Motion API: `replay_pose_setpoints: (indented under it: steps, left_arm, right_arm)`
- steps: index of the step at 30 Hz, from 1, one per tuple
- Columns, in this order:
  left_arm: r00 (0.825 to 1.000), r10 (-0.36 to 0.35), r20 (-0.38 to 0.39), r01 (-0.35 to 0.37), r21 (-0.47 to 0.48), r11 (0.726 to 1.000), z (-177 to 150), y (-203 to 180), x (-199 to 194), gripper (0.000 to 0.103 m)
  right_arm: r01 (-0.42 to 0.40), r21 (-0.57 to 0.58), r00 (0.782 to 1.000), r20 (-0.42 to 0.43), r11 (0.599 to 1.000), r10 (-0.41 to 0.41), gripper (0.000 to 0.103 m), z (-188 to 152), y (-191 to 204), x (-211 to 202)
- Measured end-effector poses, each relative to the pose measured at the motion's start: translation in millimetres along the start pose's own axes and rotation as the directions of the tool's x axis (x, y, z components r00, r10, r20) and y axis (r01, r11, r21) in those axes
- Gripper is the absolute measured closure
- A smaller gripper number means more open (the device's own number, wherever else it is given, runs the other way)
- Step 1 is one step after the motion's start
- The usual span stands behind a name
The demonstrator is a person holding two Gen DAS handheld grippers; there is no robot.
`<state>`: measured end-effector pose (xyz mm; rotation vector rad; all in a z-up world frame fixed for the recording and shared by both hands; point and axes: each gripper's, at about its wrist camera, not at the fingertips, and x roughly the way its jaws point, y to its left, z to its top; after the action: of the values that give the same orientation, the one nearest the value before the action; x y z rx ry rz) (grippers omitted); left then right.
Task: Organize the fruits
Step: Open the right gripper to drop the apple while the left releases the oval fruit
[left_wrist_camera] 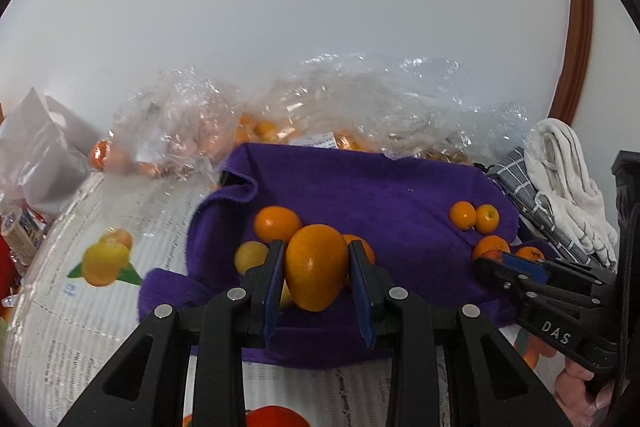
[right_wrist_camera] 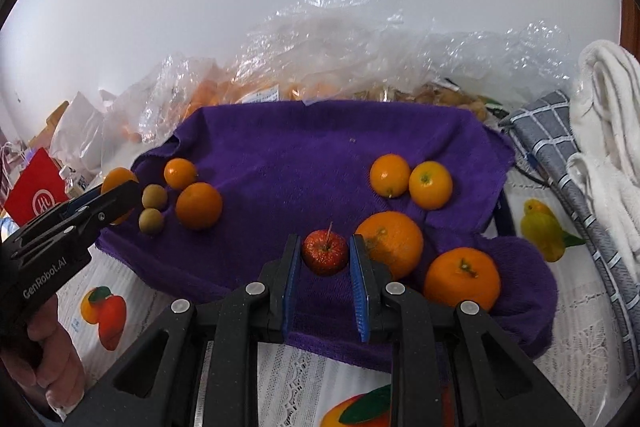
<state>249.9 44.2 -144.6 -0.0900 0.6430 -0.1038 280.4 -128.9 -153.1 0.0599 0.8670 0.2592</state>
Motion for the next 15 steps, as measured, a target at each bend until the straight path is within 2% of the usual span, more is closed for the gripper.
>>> replay_pose_setpoints:
  steps: [5,7,9,15]
  left_arm:
    - [0.998,-0.046,-0.035,0.045,-0.031,0.999,-2,-4,8,0.073]
    - [0.998,-0.05,-0.045,0.048,-0.042,0.998,-3,-2,10,0.073]
    - [0.997,-0.054,-0.05,0.051,-0.062,0.997,-3,1,12,0.073]
    - [0.995,-0.042,-0.091,0.034,-0.086,0.996,-3,4,20,0.073]
  right_arm:
    - [0.004,-0.034,1.0,-0.003,0.999,-0.004,0.078,-4,9,2]
    - [0.007,-0.034,1.0,0.0,0.999,-0.007,0.067,-4,10,2]
    - [-0.003,-0.024,1.0,0.004,1.0,0.003,0.061,-5,9,-1]
    - [-0.001,-0.008,1.0,0.013,1.0,0.001,0.056,-4,6,-12]
